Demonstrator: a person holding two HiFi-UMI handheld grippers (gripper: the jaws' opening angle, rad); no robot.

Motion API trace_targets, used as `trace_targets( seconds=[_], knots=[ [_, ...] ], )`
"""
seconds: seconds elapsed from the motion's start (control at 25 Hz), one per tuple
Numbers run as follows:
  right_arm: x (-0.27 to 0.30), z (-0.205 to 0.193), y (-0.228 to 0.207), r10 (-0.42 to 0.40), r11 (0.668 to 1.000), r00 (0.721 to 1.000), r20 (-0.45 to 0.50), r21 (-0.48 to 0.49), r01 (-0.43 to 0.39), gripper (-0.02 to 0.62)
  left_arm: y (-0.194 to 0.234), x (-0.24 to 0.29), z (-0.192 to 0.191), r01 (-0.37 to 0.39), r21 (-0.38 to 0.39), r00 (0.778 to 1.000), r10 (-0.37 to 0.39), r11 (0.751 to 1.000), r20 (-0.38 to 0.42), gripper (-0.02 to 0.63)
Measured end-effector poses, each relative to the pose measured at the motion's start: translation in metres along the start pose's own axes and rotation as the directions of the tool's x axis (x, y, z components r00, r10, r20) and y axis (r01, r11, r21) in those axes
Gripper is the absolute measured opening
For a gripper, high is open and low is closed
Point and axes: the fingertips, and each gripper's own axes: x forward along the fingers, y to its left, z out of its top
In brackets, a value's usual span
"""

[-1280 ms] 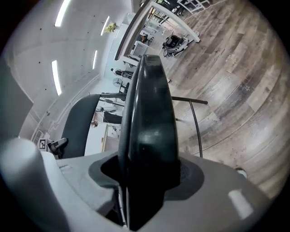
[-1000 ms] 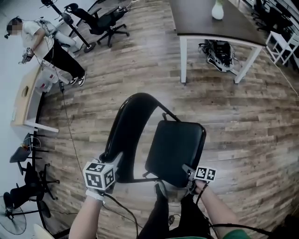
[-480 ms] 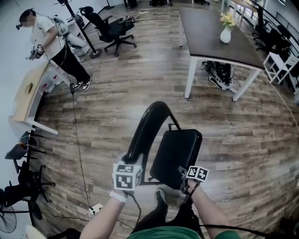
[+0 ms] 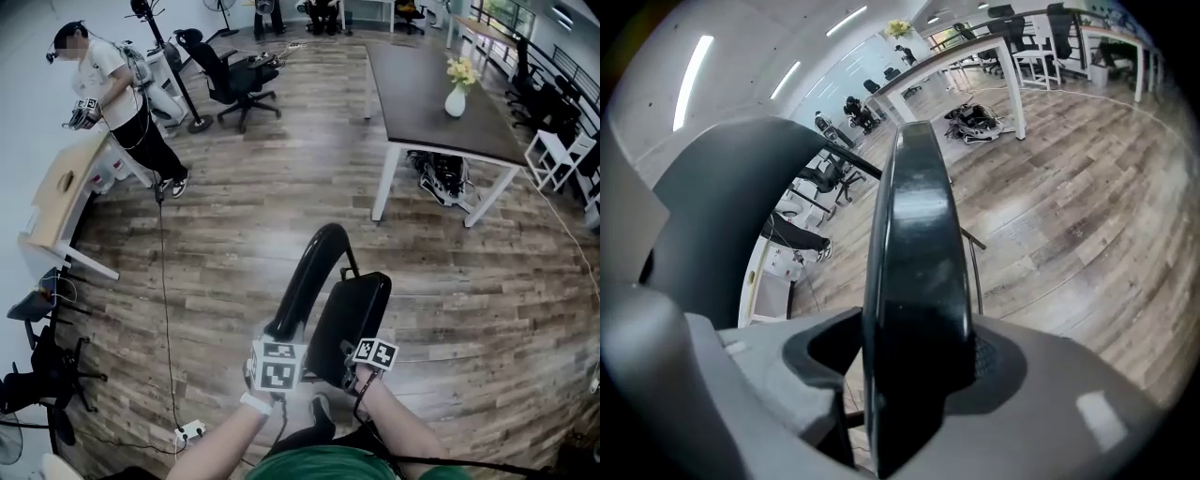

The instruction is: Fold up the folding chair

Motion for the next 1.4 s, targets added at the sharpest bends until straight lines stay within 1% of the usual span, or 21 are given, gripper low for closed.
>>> trace_targets(
  seconds=[0.08, 0.32, 0.52, 0.76, 0.96, 1.08, 1.28, 1.36, 1.4],
  knots=[
    [0.002, 0.001, 0.011, 0.0, 1.0, 1.0, -0.001, 0.0, 0.0, 0.259, -0.003, -0.001, 0.003, -0.001, 0.008, 1.0, 0.001, 1.0, 0.005, 0.158],
    [0.006, -0.003, 0.051, 0.043, 0.999, 0.999, -0.011, 0.002, -0.043, 0.259, -0.01, -0.011, 0.008, -0.003, 0.016, 1.0, 0.003, 1.0, 0.01, 0.16],
    [0.013, -0.004, 0.072, 0.027, 1.0, 1.0, -0.007, 0.001, -0.027, 0.259, -0.019, -0.013, 0.01, -0.008, 0.038, 1.0, 0.007, 0.999, 0.013, 0.166],
    [0.018, -0.006, 0.107, 0.094, 0.995, 0.995, -0.013, 0.014, -0.094, 0.259, -0.034, -0.018, 0.014, 0.005, 0.051, 1.0, -0.006, 0.999, 0.017, 0.175],
    [0.019, -0.006, 0.119, 0.119, 0.993, 0.993, -0.012, 0.012, -0.118, 0.259, -0.038, -0.023, 0.017, 0.008, 0.06, 1.0, -0.009, 0.998, 0.019, 0.184],
    [0.021, -0.005, 0.127, 0.158, 0.987, 0.987, -0.012, 0.023, -0.157, 0.258, -0.05, -0.023, 0.018, 0.022, 0.062, 0.999, -0.023, 0.998, 0.022, 0.184],
    [0.022, -0.006, 0.131, 0.184, 0.983, 0.983, -0.015, 0.032, -0.183, 0.258, -0.052, -0.021, 0.017, -0.003, 0.082, 1.0, 0.001, 0.997, 0.022, 0.187],
    [0.022, -0.007, 0.136, 0.215, 0.977, 0.976, -0.017, 0.011, -0.215, 0.259, -0.048, -0.021, 0.017, -0.01, 0.083, 1.0, 0.008, 0.997, 0.025, 0.187],
    [0.022, -0.008, 0.139, 0.235, 0.972, 0.972, -0.02, -0.005, -0.235, 0.27, -0.045, -0.021, 0.017, -0.014, 0.083, 1.0, 0.012, 0.996, 0.026, 0.187]
  ],
)
